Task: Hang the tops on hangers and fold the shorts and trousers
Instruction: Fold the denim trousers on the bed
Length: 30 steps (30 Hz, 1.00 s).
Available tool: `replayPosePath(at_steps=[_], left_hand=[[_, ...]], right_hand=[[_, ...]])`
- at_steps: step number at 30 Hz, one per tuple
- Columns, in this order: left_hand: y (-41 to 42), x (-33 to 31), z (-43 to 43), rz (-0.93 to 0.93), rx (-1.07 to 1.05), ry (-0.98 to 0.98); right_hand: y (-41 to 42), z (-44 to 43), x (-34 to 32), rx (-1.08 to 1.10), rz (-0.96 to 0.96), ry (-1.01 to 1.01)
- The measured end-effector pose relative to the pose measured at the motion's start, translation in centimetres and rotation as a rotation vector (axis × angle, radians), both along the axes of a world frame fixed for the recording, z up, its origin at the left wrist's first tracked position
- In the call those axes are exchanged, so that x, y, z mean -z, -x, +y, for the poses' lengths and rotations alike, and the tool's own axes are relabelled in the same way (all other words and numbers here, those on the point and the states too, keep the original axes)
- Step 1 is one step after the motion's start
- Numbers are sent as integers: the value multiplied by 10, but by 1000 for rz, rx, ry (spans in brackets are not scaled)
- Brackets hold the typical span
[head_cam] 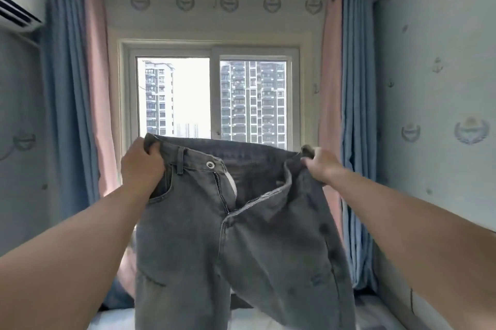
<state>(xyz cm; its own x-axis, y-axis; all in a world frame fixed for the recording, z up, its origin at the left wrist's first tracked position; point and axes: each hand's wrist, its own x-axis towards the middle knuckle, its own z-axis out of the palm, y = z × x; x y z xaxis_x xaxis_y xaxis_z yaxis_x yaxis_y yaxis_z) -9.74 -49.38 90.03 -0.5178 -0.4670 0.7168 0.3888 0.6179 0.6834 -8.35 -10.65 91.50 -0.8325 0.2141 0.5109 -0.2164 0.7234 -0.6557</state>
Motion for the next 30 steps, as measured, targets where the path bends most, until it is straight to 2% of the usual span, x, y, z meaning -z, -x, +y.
replayPosePath(at_steps=[1,2,4,5,7,8,9,11,12,15,18,21,25,30], left_hand=[[0,1,6,-12,2,10],[0,3,11,-23,5,21],[3,11,17,-42,9,17],[5,16,18,-56,4,-4],[8,26,18,-95,-8,-45],[9,30,17,-113,-12,-55],[11,34,16,-129,-17,-63],[11,39,11,-157,-40,-120],[9,40,9,-174,-51,-153],[8,41,7,-211,-43,-121],[9,41,10,-246,-59,-132],[9,41,13,-356,-87,-260],[5,33,33,-437,99,-461],[-5,19,82,-337,419,-497]], right_hand=[[3,-8,9,-64,-89,-71],[5,-14,12,-79,-67,-67],[8,-17,13,-4,101,95],[9,-17,14,10,91,158],[7,-21,15,-194,-119,205],[6,-22,16,-296,-151,247],[6,-22,15,-302,-77,307],[10,-19,12,-100,128,395],[12,-18,14,-43,113,369],[16,-20,24,-150,-118,317],[17,-18,17,-52,-98,478],[15,-24,14,-4,-171,548],[6,-55,9,-119,-286,579],[-11,-99,-3,-336,-363,516]])
